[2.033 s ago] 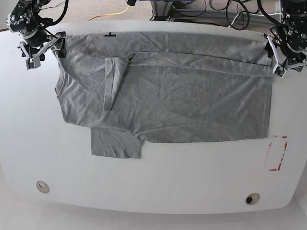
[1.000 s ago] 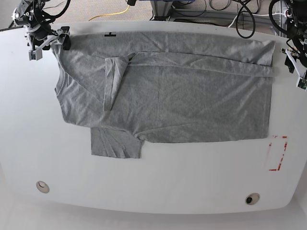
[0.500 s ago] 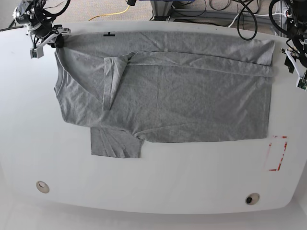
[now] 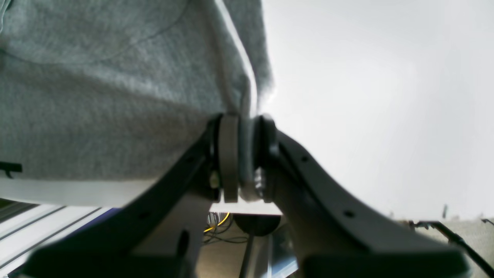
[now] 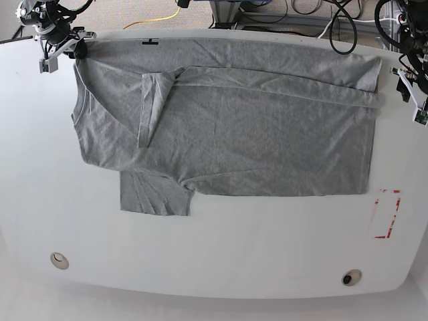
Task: Layout the t-shirt on the table in an organized manner, then fold the t-shirt properly
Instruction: 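Pull the held folded edge with both grippers away from the hem to straighten, then release the edge and move both grippers to the shirt hem corners, then grasp the hem corners with both grippers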
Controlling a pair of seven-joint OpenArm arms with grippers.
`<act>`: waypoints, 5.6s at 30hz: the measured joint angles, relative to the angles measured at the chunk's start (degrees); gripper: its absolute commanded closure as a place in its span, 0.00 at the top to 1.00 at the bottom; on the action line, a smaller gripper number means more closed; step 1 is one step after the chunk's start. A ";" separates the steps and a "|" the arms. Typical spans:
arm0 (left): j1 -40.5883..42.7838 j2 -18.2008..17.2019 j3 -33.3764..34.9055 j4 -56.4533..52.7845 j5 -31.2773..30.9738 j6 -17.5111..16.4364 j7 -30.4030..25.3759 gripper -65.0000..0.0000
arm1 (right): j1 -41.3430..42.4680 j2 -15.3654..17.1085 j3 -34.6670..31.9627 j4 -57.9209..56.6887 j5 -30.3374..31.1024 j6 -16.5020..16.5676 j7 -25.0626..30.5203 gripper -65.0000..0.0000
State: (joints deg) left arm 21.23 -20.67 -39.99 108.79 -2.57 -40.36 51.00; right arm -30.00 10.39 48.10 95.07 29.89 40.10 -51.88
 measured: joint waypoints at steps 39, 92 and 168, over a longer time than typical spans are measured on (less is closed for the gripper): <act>-5.88 -0.02 2.23 -0.09 0.63 0.04 0.17 0.58 | -0.74 0.22 0.72 13.20 -1.70 -0.20 -1.77 1.00; -35.26 4.02 20.24 -24.46 1.27 0.20 -3.65 0.58 | 54.21 9.55 -27.04 -34.49 -19.82 -0.48 7.93 1.00; -36.85 3.93 17.20 -34.99 1.38 0.39 -8.26 0.58 | 59.45 4.70 -33.83 -48.11 -20.50 -0.39 17.14 0.15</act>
State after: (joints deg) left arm -15.62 -16.73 -22.79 73.80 -1.19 -39.97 42.74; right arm 29.45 15.09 14.26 46.96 9.39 39.70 -34.74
